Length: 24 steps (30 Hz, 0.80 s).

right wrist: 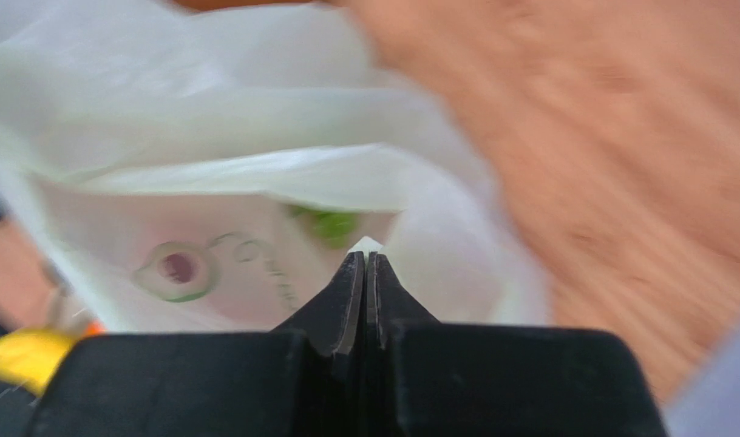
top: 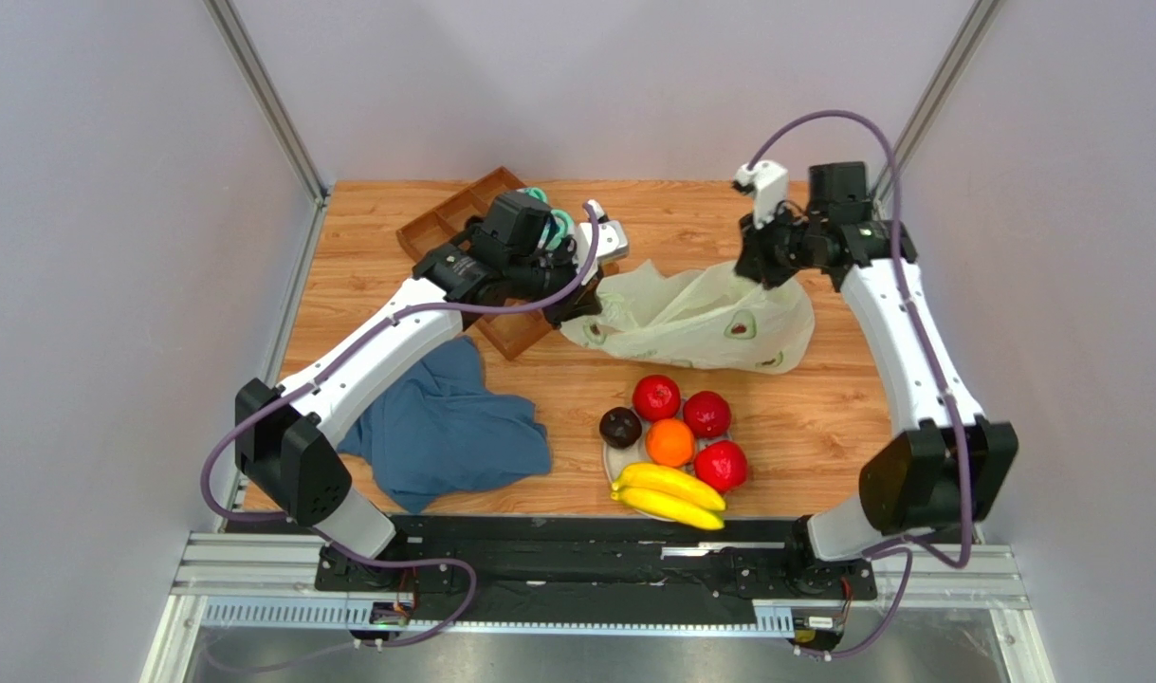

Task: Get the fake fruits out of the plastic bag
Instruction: Adjust the plastic bag at the center of the board.

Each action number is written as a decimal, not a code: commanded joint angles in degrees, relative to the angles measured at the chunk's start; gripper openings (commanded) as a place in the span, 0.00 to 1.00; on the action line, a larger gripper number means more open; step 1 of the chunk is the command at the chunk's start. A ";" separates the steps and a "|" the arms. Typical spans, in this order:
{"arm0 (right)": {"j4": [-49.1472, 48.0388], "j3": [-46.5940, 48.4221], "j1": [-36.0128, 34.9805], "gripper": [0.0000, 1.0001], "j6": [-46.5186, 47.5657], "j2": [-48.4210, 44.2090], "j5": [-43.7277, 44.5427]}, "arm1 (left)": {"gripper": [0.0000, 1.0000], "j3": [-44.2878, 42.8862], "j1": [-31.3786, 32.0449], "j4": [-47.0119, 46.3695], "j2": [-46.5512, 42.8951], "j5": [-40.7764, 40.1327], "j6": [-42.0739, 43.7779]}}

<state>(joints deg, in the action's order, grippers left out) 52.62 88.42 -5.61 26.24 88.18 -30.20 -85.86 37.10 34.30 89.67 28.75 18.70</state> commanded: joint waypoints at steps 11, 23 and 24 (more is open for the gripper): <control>-42.43 -9.64 16.42 0.00 -16.04 -16.80 32.23 | 0.00 -6.48 -0.01 -5.65 -3.36 -17.05 -11.57; -52.09 25.73 14.48 0.00 -24.94 10.07 22.90 | 0.00 -66.44 -4.85 -8.27 29.33 -21.02 -12.55; -54.01 25.40 14.48 0.00 -24.49 9.56 22.64 | 0.00 -65.06 -4.85 -9.85 28.29 -20.58 -12.20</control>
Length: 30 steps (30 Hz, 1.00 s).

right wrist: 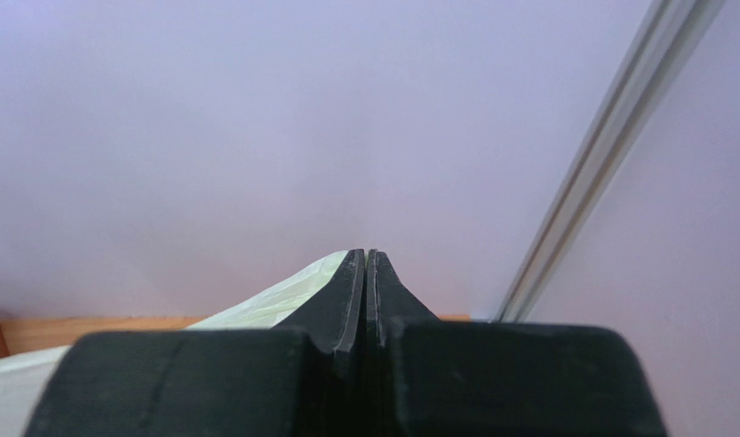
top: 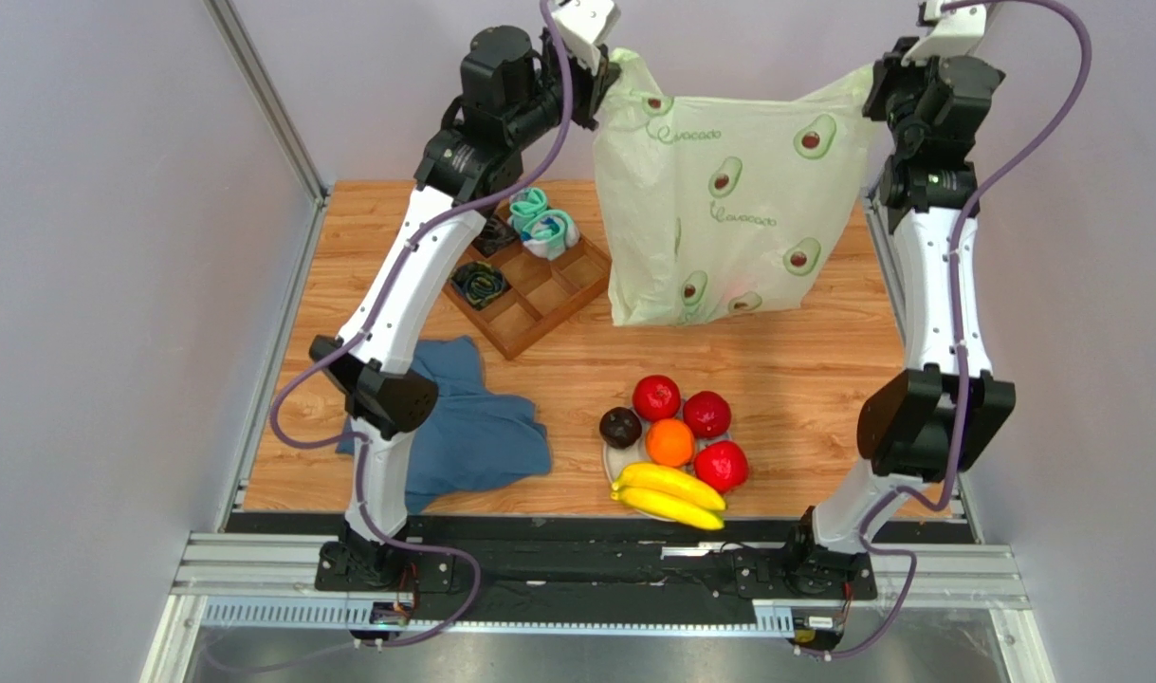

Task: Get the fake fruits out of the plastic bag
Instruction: Adjust the plastic bag at the center of the board.

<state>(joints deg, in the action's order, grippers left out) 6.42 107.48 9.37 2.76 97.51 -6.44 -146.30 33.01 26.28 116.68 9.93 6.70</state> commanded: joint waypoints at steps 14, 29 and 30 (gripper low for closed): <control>7.80 -64.85 1.36 0.62 10.49 -40.99 2.14 | 0.00 61.02 2.40 -7.72 -27.11 26.00 -9.77; 31.99 -37.86 -13.65 0.69 20.78 -38.11 -32.32 | 0.00 58.85 4.69 -11.61 -27.47 27.60 -14.87; 31.65 -40.05 -16.72 0.63 21.75 -37.84 -32.32 | 0.00 58.33 4.69 -11.34 -27.39 26.99 -15.13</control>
<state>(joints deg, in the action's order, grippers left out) 30.85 71.33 1.02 18.41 55.79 -31.81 -83.42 37.82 18.00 91.02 35.97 -6.07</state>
